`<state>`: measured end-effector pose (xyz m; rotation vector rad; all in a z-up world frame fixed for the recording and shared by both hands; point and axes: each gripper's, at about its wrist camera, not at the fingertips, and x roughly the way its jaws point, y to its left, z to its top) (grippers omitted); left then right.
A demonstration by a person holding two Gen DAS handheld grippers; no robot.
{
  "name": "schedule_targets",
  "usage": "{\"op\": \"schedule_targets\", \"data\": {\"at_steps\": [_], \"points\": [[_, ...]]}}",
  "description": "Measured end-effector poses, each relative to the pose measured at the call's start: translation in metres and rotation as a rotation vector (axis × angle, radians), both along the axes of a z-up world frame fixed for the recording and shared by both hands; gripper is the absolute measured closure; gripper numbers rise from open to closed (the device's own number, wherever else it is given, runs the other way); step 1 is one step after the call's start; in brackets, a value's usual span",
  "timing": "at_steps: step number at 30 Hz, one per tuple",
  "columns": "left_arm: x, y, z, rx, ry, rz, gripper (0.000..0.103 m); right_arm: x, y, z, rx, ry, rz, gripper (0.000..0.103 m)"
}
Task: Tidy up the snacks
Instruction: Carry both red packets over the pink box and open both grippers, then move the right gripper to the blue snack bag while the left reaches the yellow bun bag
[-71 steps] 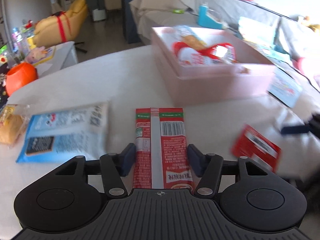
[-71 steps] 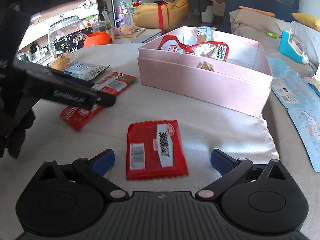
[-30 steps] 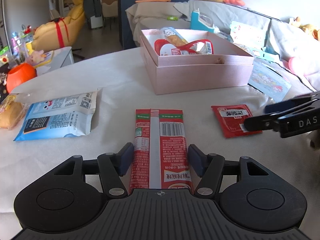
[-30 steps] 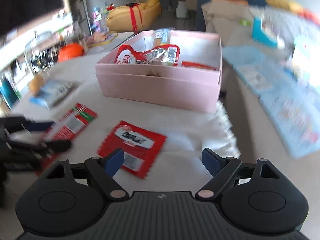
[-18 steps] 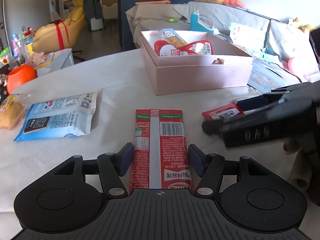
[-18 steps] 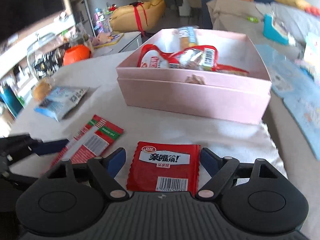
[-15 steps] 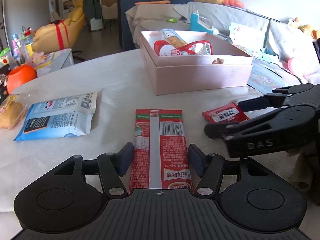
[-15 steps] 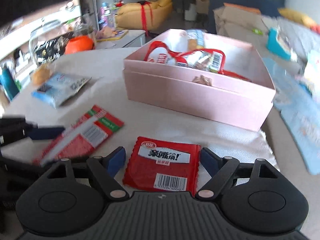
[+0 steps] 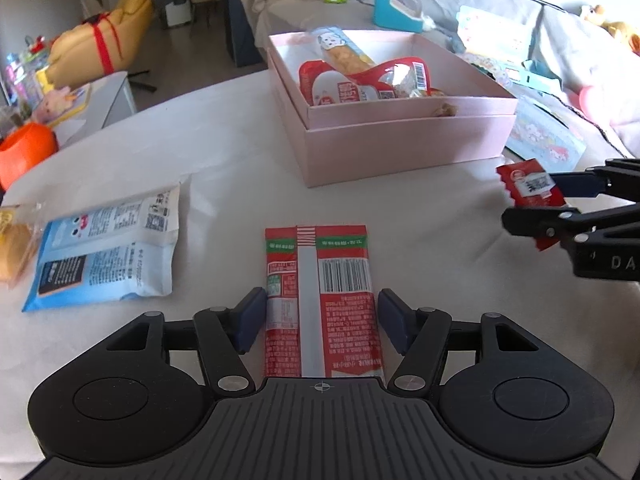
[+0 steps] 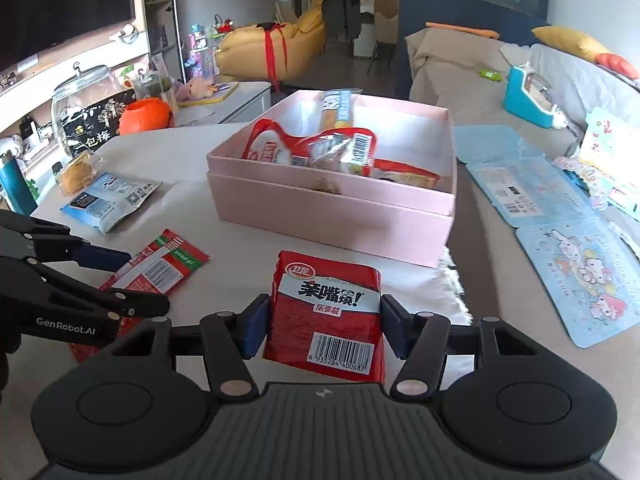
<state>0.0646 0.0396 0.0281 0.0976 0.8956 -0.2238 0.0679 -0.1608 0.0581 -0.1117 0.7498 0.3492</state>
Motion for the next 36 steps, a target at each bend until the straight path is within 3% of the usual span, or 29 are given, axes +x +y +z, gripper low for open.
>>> {"op": "schedule_targets", "data": {"at_steps": [1, 6, 8, 12, 14, 16, 18, 19, 21, 24, 31, 34, 36], "points": [[-0.002, 0.003, 0.001, -0.017, -0.013, 0.008, 0.049, 0.0, -0.003, 0.001, 0.0, -0.001, -0.004, 0.044], [-0.02, 0.018, 0.015, -0.152, -0.11, 0.024, 0.051, -0.006, -0.015, 0.011, 0.025, -0.029, -0.017, 0.044], [-0.015, 0.024, 0.043, -0.218, -0.18, 0.023, 0.051, -0.008, -0.021, 0.028, 0.052, -0.078, -0.015, 0.044], [0.008, 0.022, 0.104, -0.257, -0.338, 0.005, 0.051, 0.002, -0.027, 0.085, 0.092, -0.23, -0.024, 0.044], [0.032, 0.023, 0.125, -0.339, -0.399, 0.002, 0.047, 0.019, -0.025, 0.112, 0.095, -0.285, -0.03, 0.044], [0.071, 0.026, 0.127, -0.459, -0.383, -0.007, 0.039, 0.045, -0.02, 0.132, 0.1, -0.306, -0.051, 0.038], [0.115, 0.026, 0.111, -0.503, -0.229, -0.006, 0.04, 0.076, -0.014, 0.144, 0.106, -0.303, -0.061, 0.024], [0.128, 0.03, 0.101, -0.522, -0.176, 0.02, 0.046, 0.092, -0.01, 0.145, 0.087, -0.295, -0.07, 0.023], [0.128, 0.042, 0.086, -0.546, -0.168, 0.046, 0.048, 0.114, -0.005, 0.139, 0.032, -0.262, -0.125, 0.023], [0.107, 0.075, 0.072, -0.513, -0.197, 0.101, 0.048, 0.115, -0.006, 0.121, 0.011, -0.225, -0.115, 0.023], [0.062, 0.168, 0.056, -0.299, -0.263, 0.354, 0.048, 0.102, 0.003, 0.066, 0.01, -0.107, -0.024, 0.023], [0.056, 0.198, 0.059, -0.253, -0.305, 0.443, 0.047, 0.096, 0.026, 0.055, 0.049, -0.065, 0.059, 0.023], [0.056, 0.214, 0.058, -0.164, -0.321, 0.509, 0.048, 0.089, 0.042, 0.052, 0.074, -0.038, 0.136, 0.023]]}}
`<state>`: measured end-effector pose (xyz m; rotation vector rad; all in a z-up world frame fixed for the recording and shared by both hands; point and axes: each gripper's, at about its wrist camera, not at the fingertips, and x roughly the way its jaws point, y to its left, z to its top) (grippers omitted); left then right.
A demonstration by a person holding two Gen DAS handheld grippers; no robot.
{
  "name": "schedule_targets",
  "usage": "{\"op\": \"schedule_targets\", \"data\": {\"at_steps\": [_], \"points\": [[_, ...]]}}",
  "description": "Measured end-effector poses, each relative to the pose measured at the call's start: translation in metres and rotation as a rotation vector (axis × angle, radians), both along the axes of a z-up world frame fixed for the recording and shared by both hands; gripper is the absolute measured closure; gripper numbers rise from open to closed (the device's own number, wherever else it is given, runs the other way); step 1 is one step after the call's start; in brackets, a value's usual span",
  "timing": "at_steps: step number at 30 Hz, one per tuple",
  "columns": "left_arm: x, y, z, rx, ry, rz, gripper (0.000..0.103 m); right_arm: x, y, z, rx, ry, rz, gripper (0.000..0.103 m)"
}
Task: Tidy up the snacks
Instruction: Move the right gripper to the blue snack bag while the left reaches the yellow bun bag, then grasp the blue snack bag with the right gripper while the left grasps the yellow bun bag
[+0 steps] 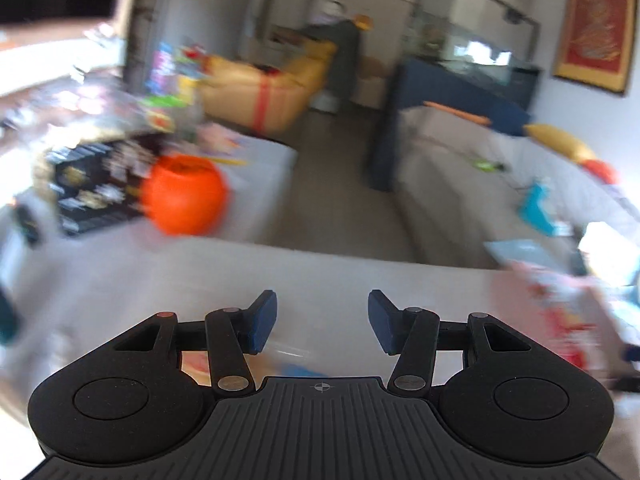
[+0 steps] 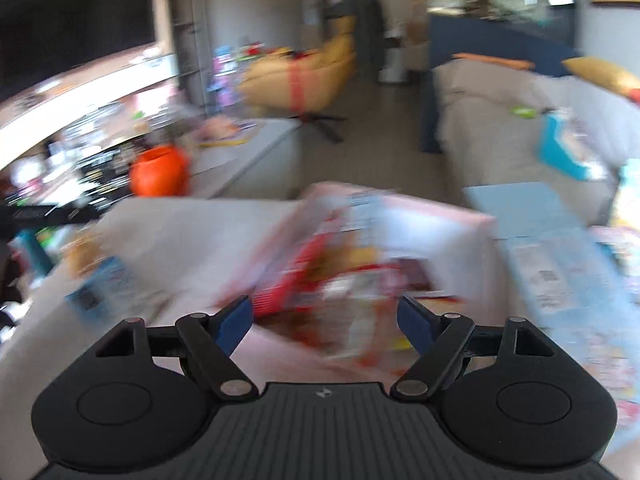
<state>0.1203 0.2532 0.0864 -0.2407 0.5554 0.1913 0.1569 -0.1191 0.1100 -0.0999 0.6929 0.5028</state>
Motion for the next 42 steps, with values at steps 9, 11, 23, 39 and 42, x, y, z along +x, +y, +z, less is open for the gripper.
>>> {"op": "schedule_targets", "data": {"at_steps": [9, 11, 23, 39, 42], "points": [[0.014, 0.042, -0.037, 0.026, 0.139, 0.074, 0.043, -0.033, 0.116, -0.028, -0.029, 0.054, 0.348, 0.02], [0.01, 0.038, -0.038, 0.051, 0.142, 0.019, 0.043, -0.023, 0.143, -0.035, -0.008, 0.108, 0.404, 0.019], [-0.035, 0.083, -0.042, -0.322, 0.146, 0.177, 0.051, 0.03, 0.224, -0.067, -0.011, 0.267, 0.446, 0.014], [0.019, -0.029, -0.051, -0.114, 0.18, -0.225, 0.04, -0.085, 0.109, -0.07, -0.113, 0.154, 0.394, 0.022], [0.006, -0.055, -0.05, -0.047, 0.193, -0.347, 0.039, -0.099, 0.077, -0.069, -0.111, 0.141, 0.341, 0.022]]}}
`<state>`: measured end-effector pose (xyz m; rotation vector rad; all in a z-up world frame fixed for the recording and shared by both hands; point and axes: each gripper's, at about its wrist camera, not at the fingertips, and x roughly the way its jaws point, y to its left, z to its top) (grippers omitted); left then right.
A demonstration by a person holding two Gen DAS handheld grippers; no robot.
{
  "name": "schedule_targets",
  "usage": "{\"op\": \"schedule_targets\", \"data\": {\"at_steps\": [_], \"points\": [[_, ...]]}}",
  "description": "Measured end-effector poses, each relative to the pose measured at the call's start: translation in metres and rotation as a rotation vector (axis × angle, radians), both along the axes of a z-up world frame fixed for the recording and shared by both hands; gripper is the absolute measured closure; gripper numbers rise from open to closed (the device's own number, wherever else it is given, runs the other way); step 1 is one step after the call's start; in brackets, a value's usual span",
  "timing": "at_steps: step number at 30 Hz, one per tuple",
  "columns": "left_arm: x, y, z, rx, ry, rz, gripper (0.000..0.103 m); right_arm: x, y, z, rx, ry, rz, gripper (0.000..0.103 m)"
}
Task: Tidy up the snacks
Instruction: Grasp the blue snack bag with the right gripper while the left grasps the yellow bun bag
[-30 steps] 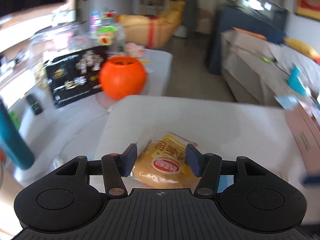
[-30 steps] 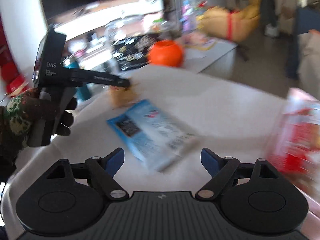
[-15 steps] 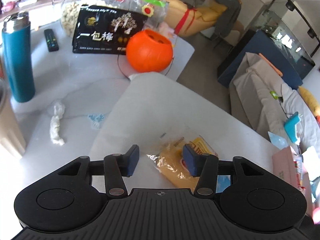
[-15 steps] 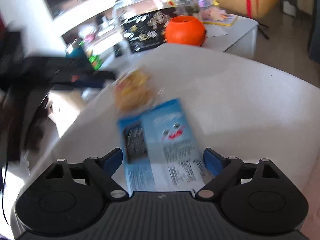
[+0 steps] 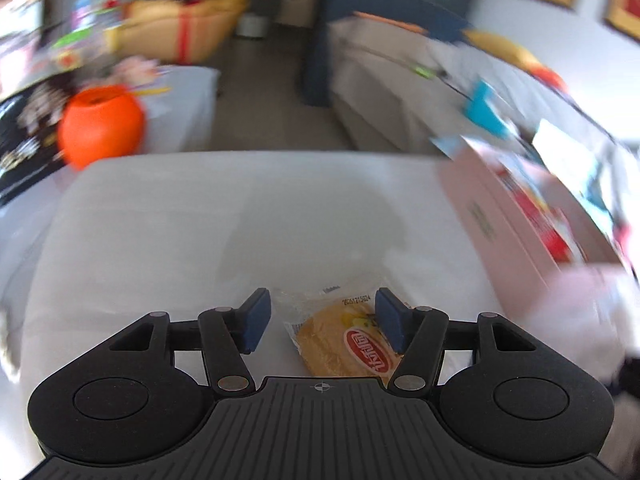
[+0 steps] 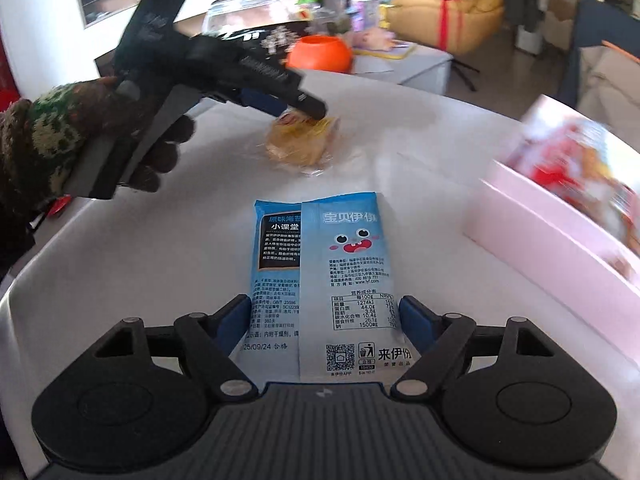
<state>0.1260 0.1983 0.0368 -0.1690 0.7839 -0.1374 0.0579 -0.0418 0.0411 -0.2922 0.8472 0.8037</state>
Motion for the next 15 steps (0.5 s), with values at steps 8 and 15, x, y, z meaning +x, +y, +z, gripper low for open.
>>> {"op": "schedule_targets", "data": {"at_steps": [8, 15], "points": [[-0.038, -0.013, 0.031, 0.055, -0.021, 0.155, 0.044, -0.008, -0.06, -0.012, 0.012, -0.073, -0.238, 0.02], [-0.042, -0.04, 0.037, 0.033, 0.01, 0.129, 0.044, -0.009, -0.06, -0.029, 0.052, -0.114, -0.271, 0.011]]}}
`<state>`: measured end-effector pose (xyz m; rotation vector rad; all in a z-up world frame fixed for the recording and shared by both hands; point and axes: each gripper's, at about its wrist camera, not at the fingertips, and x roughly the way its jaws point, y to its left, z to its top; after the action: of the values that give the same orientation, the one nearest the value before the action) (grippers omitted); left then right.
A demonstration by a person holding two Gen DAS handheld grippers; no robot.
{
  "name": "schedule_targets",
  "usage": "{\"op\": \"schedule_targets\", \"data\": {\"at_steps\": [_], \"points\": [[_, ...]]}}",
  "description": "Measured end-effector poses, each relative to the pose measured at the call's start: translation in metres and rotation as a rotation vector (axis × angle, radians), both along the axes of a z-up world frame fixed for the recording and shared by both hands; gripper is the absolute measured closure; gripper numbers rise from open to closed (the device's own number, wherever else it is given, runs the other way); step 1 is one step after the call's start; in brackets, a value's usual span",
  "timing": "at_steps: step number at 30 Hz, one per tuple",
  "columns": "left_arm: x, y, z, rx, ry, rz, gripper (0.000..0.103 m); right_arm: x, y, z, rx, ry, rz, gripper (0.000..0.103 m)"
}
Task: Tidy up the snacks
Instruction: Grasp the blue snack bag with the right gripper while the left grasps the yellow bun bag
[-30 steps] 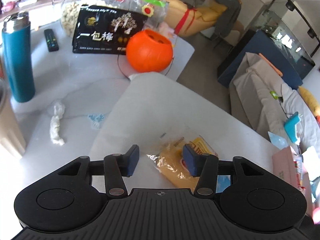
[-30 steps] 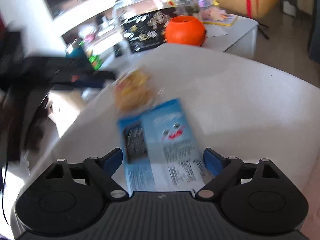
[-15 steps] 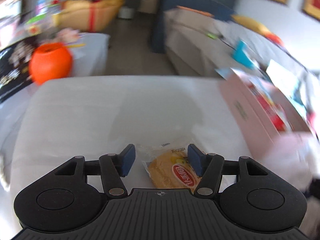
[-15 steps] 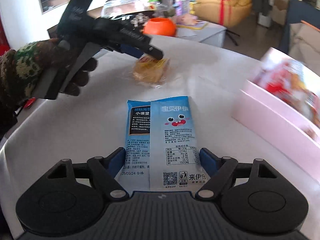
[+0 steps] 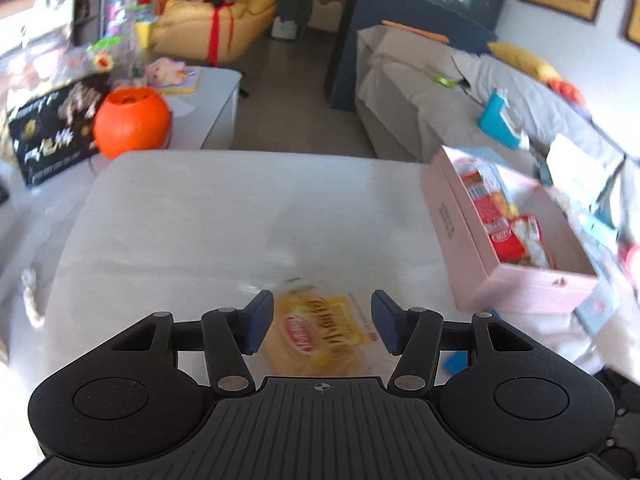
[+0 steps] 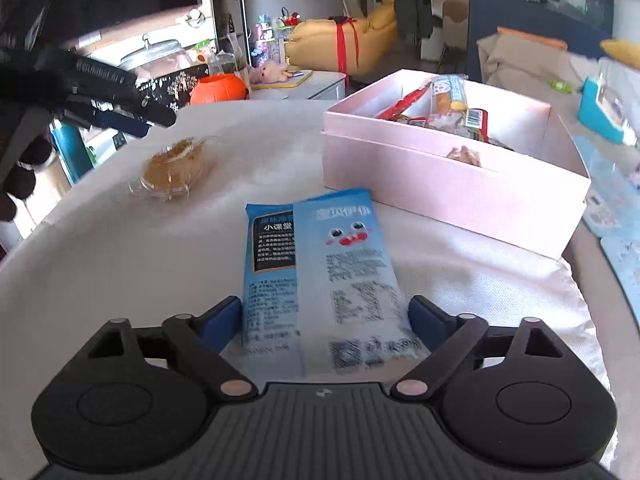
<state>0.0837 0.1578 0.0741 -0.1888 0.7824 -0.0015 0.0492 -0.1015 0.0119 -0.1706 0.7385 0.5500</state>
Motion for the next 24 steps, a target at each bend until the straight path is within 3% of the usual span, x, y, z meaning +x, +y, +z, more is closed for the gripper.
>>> {"op": "schedule_targets", "data": {"at_steps": [3, 5, 7, 10, 17, 21, 24], "points": [[0.013, -0.028, -0.016, 0.102, 0.042, -0.046, 0.041, 0.003, 0.006, 0.0, -0.013, -0.003, -0.004, 0.01], [0.014, -0.046, -0.022, 0.184, 0.034, -0.074, 0.022, 0.004, 0.004, 0.001, -0.001, 0.002, -0.009, 0.01], [0.014, -0.055, -0.024, 0.219, 0.04, -0.096, 0.015, 0.002, 0.002, 0.002, 0.0, 0.001, -0.012, 0.01], [0.013, -0.058, -0.027, 0.254, 0.04, -0.107, 0.015, 0.002, 0.002, 0.001, -0.005, -0.001, -0.011, 0.009], [0.013, -0.051, -0.026, 0.228, 0.027, -0.095, 0.02, 0.002, 0.002, 0.001, -0.005, -0.001, -0.011, 0.009], [0.007, -0.024, -0.022, 0.215, -0.005, 0.014, 0.021, 0.003, 0.002, 0.001, -0.006, -0.001, -0.012, 0.009], [0.007, -0.004, -0.027, 0.135, 0.027, 0.063, 0.02, 0.002, 0.002, 0.001, -0.005, -0.001, -0.01, 0.008]]}}
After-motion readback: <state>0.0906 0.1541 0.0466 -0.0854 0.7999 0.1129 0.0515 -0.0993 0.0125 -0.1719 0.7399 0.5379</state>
